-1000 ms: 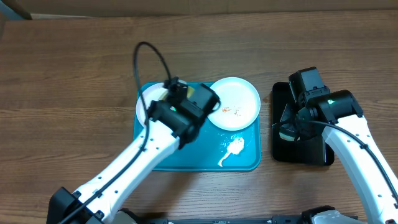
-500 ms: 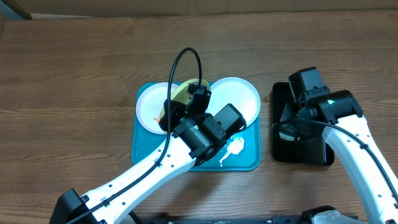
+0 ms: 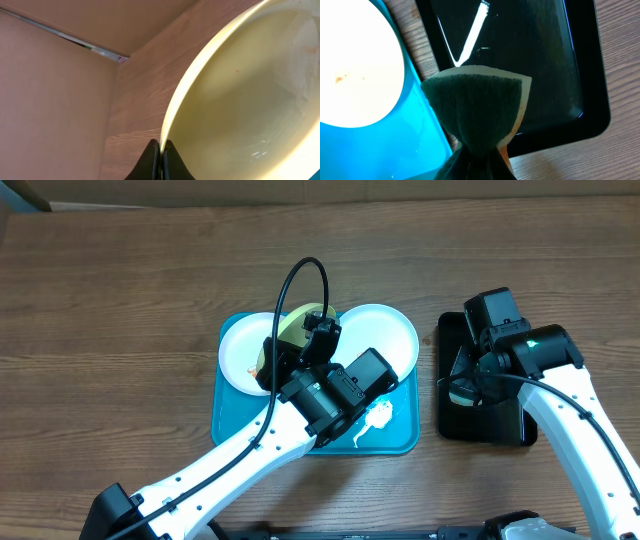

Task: Clean dirty plates on tray and stack at the side
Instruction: 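Lift the yellow plate with the left gripper and tilt it up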

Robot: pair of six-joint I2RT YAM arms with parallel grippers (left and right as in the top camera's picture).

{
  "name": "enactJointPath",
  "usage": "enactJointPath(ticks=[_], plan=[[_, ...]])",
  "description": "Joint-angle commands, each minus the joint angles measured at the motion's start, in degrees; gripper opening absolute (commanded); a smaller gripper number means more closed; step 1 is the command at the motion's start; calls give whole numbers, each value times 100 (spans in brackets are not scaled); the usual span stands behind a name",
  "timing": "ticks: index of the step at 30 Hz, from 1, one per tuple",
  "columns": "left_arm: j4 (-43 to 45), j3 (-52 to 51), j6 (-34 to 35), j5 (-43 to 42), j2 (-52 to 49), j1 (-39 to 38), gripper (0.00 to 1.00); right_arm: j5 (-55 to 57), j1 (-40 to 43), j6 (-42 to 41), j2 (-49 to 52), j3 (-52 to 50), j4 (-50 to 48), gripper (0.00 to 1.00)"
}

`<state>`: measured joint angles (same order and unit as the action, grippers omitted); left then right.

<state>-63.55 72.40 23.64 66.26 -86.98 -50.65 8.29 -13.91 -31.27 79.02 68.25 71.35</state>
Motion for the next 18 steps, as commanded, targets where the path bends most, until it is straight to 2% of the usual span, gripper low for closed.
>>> enactJointPath(ticks=[1,10,18], plan=[[22,94,138,103,9,-42,4,-2,17,22,-74,35,-31,4],[-28,98,348,-831,33,205,4,0,26,-4,-74,33,-57,4],[-236,144,577,-2645,601,1574,4,-398,684,28,-74,35,-275,4]])
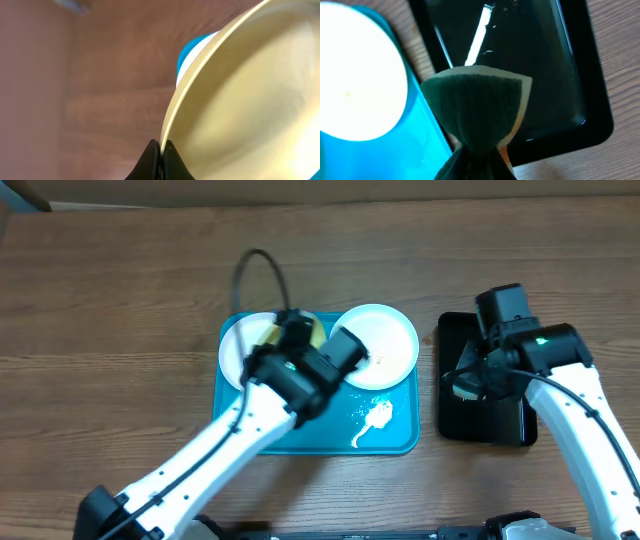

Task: Clean dirty plates on tray and stack at the side
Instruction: 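Lift the yellow plate with the left gripper and tilt it up, then place the yellow plate on the table left of the tray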

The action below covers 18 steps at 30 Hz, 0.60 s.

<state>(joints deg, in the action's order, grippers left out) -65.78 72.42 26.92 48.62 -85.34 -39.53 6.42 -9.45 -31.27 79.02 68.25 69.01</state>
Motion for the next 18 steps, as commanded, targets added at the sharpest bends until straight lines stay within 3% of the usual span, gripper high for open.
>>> enactJointPath(ticks=[1,9,18], plan=[[-9,142,245,-1139,566,730,4,-275,361,52,-74,35,-52,4],[-92,142,240,-3032,1185,3097,4,-1102,1071,726,-74,35,-101,4],[125,133,273,-4304,680,5821,4,-1169,1172,885,-74,35,-52,4]])
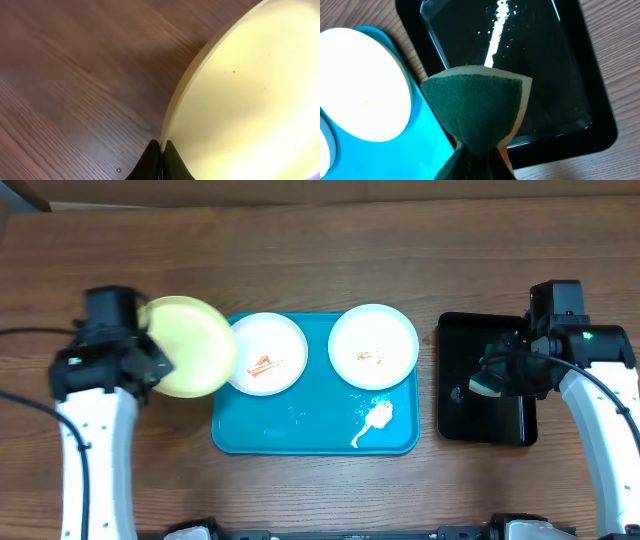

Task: Clean dirty plates on tray and stack at the side
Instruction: 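Place the yellow plate on the table left of the tray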

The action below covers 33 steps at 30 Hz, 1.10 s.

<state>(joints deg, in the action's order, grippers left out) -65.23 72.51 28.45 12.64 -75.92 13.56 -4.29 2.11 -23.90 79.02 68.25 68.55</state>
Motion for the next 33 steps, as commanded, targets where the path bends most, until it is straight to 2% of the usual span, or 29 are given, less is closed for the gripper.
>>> enactJointPath(ticks=[1,5,14,19,24,28,32,33], plan=[[114,125,118,-800,-393,706,4,-98,15,149,-74,35,9,4],[352,125,116,-1097,-1080,1290,4,-98,15,170,-74,35,37,4],[1001,125,-133,-1609,-2404,1862,4,-96,15,299,-74,35,120,4],[1263,125,-535,-1534,-2702,1985,4,-98,15,317,-74,35,142,4],[1419,125,-557,-1502,-2756,2046,9,-96,15,317,-74,35,144,4],[1458,127,-557,-1502,-2756,2098,7,-96,15,319,-74,35,164,4],[1447,127,-651,-1547,-2756,2103,16,-96,15,319,-74,35,164,4],[1451,129,-737,-1679,-2745,2103,21,-96,15,319,-74,35,164,4]])
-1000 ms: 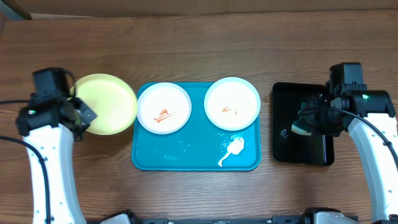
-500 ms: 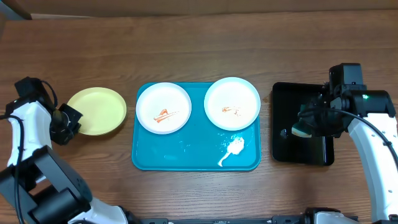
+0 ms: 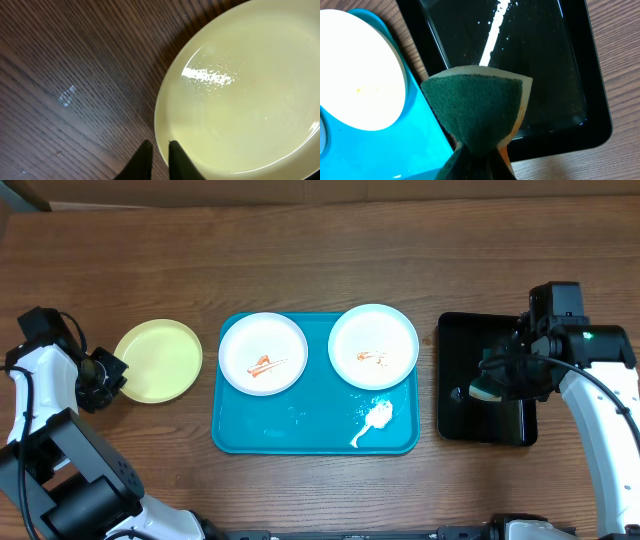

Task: Clean dirty plates on tray and stack at the side
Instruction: 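Place the yellow plate on the table left of the tray, then move the left gripper to the rim of the left white plate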

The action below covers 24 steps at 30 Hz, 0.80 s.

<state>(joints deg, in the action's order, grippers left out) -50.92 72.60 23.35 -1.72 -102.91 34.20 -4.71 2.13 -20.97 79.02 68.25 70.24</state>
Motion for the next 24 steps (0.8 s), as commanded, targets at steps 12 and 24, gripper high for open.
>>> enactJointPath(ticks=[12,24], plan=[[17,544,-1405,-2133,326,-673,50,-55,13,26,-74,35,39,8],[260,592,-2468,-636,326,-2743,69,-52,13,26,-74,35,81,8]])
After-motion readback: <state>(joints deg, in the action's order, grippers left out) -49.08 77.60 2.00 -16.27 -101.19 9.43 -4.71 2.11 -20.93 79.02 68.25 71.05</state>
